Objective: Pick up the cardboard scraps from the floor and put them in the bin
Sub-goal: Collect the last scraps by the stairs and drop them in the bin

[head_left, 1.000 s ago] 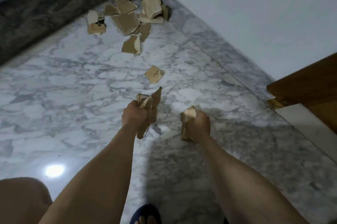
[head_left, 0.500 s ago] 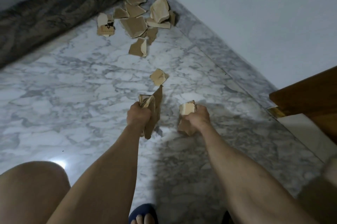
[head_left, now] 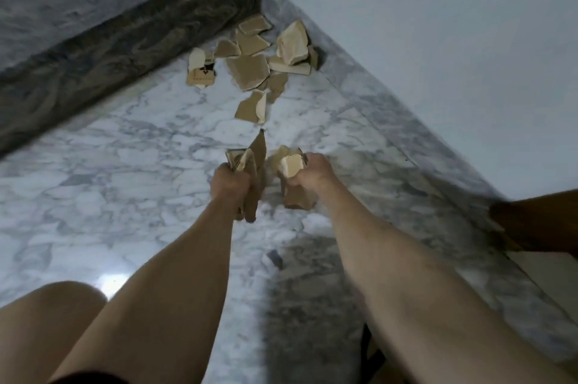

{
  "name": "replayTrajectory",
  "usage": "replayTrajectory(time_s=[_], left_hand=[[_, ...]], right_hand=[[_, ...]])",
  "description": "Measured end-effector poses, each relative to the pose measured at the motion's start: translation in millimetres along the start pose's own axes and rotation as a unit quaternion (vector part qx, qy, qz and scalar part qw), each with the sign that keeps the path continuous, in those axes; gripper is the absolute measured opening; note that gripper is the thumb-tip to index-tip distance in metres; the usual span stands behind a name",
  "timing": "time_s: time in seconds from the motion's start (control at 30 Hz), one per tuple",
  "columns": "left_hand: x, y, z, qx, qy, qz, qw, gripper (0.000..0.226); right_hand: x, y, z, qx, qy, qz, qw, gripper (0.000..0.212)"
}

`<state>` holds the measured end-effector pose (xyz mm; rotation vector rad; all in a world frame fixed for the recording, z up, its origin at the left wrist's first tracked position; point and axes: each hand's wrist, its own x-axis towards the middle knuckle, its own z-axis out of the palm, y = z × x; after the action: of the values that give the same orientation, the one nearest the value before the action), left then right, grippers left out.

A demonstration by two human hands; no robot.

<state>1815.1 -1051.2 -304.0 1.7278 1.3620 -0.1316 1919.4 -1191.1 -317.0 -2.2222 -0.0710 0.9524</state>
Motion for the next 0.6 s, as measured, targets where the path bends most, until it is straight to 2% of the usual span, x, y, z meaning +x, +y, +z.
replayTrajectory(time_s=[0.07, 0.13, 0.23, 0.3, 0.37, 0.43, 0.53, 0.6], left_hand=[[11.9, 14.8, 4.0, -0.003, 0.015, 0.0, 1.0, 0.032], [15.3, 33.7, 7.0, 0.004, 0.026, 0.01, 1.0, 0.037], [14.4, 61.1, 3.8, 0.0, 0.039, 0.007, 0.999, 0.044], [23.9, 77.7, 0.7, 0.007, 0.045, 0.01, 0.999, 0.047], [43.6, 91.6, -1.7, 0.019, 0.048, 0.023, 0.998, 0.045], [61.4, 104.7, 0.8, 0.015, 0.036, 0.039, 0.998, 0.041], [85.2, 119.5, 11.4, 0.01, -0.021, 0.032, 0.999, 0.07], [102.7, 123.7, 23.1, 0.042, -0.049, 0.031, 0.997, 0.072]], right_hand=[[15.5, -0.2, -3.4, -0.047, -0.01, -0.036, 0.998, 0.035], [27.4, -1.1, -7.4, -0.056, -0.005, -0.075, 0.996, 0.034], [40.1, -7.0, -9.4, -0.038, -0.017, -0.087, 0.995, 0.043], [46.3, -13.8, -5.8, -0.035, -0.038, -0.083, 0.995, 0.059], [50.6, -15.9, 0.9, -0.105, -0.058, -0.095, 0.988, 0.073], [54.7, -13.3, 9.8, -0.183, -0.045, -0.105, 0.976, 0.069], [55.6, -7.6, 21.7, -0.229, 0.008, -0.108, 0.967, 0.066], [55.1, -8.6, 27.0, -0.232, 0.041, -0.103, 0.966, 0.064]])
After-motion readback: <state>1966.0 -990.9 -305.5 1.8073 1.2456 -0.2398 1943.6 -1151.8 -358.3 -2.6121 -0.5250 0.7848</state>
